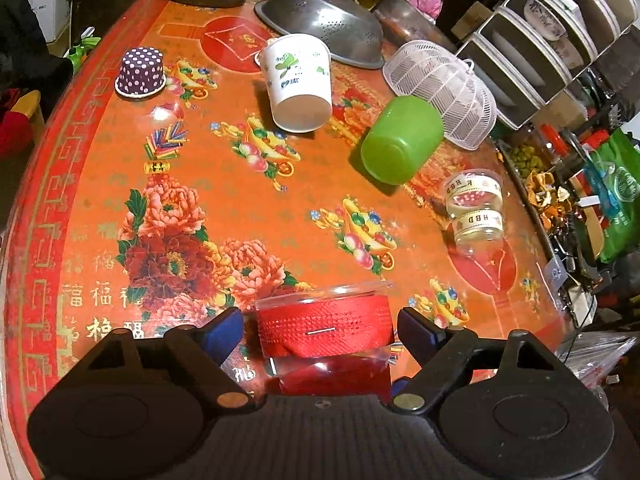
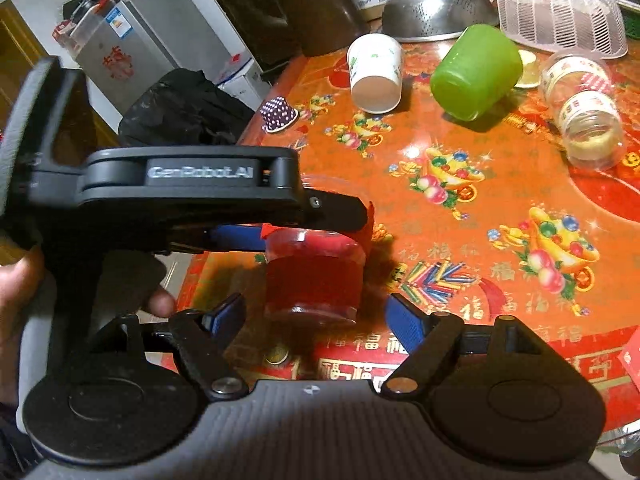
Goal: Flip cup upright
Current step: 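Close the left tool on the cup while the right tool holds it, then release, then rotate the held cup upright with the left tool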
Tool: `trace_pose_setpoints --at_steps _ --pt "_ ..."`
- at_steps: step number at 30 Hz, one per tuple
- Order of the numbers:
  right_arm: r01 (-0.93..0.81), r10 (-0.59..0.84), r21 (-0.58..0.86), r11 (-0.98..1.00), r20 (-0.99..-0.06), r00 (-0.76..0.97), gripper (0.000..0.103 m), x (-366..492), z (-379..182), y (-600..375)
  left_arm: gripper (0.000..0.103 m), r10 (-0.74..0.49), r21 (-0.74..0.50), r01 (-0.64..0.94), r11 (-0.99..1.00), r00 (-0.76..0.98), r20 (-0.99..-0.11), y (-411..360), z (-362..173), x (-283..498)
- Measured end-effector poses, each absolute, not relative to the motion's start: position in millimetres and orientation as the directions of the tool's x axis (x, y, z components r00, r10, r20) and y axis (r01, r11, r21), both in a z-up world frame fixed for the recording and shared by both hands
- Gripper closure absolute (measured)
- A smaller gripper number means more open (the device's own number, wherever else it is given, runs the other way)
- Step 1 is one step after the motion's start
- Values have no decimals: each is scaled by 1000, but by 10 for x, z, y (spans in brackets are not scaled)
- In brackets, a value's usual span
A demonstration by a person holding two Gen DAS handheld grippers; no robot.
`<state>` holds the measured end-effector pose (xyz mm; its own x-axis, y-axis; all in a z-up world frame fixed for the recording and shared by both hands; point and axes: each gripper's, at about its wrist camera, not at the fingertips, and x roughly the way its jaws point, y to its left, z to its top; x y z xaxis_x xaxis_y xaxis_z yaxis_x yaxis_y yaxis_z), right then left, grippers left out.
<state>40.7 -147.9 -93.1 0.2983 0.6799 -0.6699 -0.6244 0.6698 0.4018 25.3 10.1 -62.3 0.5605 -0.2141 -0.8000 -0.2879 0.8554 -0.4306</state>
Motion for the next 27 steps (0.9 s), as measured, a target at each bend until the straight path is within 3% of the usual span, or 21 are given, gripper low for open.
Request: trace_pose_setpoints --at_steps 4,10,20,27 --pt "-628 690 407 664 -658 303 24 357 -946 -1574 18 -199 -405 -280 870 553 -809 33 -615 282" --pt "-631 704 416 655 -640 308 23 283 -975 -1704 29 -177 -373 -260 891 557 -812 -12 -582 311" --pt "-617 717 428 660 -604 348 12 216 -949 -1883 33 -178 -351 -221 910 555 -812 29 -558 317" --pt "-585 733 456 671 -526 431 4 177 -859 -2059 33 -210 -390 -143 909 651 -730 129 -364 155"
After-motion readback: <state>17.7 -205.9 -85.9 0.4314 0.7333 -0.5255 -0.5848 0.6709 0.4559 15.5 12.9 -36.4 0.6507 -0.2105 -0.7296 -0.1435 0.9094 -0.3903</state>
